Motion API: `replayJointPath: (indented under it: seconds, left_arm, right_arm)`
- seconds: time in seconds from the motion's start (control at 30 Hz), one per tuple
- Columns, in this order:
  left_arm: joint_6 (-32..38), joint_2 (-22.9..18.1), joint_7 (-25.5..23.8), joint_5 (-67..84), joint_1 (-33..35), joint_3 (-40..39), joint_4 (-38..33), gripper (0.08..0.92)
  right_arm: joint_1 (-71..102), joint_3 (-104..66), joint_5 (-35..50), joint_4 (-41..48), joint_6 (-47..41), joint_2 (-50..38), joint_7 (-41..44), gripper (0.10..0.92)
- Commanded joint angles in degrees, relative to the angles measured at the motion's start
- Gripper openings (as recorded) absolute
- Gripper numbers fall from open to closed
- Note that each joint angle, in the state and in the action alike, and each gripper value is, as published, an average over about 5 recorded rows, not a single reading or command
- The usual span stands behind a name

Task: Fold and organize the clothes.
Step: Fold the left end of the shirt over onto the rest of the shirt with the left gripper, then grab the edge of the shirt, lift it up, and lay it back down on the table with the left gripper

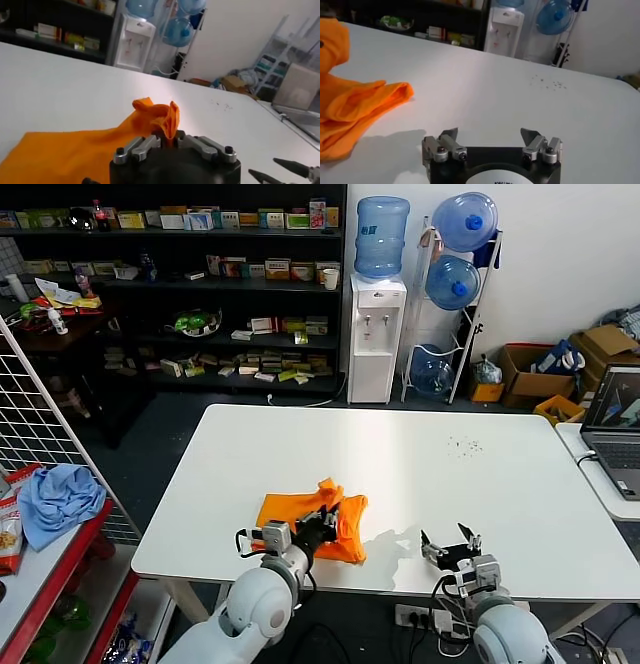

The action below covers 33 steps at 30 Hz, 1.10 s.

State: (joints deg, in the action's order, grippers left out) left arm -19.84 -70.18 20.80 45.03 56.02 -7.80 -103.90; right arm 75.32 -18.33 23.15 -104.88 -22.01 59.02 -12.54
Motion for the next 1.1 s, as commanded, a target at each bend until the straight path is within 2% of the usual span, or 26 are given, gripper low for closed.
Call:
replayJointPath:
  seconds: [0.03, 0.2, 0.37, 0.57, 0.73, 1.1]
  left_arm:
    - [5.04, -2.4, -1.57, 0.81, 0.1, -4.11, 0.83, 0.348]
    - [7.43, -0.35, -2.27, 0.46, 1.25, -1.0, -0.62, 0.495]
    - [6.68, 6.02, -3.35, -0.85, 3.16, 4.82, -1.14, 0.642]
    - [1.5, 12.34, -8.06, -0.96, 5.5, 10.98, 1.95, 0.794]
    - [-1.73, 13.19, -10.83, -0.01, 5.17, 14.32, 5.63, 0.821]
    - [-5.47, 11.24, -12.63, 4.33, 3.27, 17.09, 10.81, 0.823]
  right_arm:
    - [-0.87, 0.47, 0.0, 0.3, -0.23, -0.13, -0.17, 0.823]
    - [-0.67, 0.48, 0.13, -0.33, -0.48, -0.72, -0.24, 0.823]
    - [-0.42, 0.56, 0.13, -0.68, -0.38, -1.14, 0.08, 0.823]
    - [-0.41, 0.53, -0.06, 0.0, 0.14, -1.58, 0.8, 0.823]
    - [0.11, 0.32, -0.12, -0.1, 0.33, -1.95, 1.12, 0.823]
    - [1.42, -0.75, -0.08, -0.68, 0.45, -2.46, 1.44, 0.823]
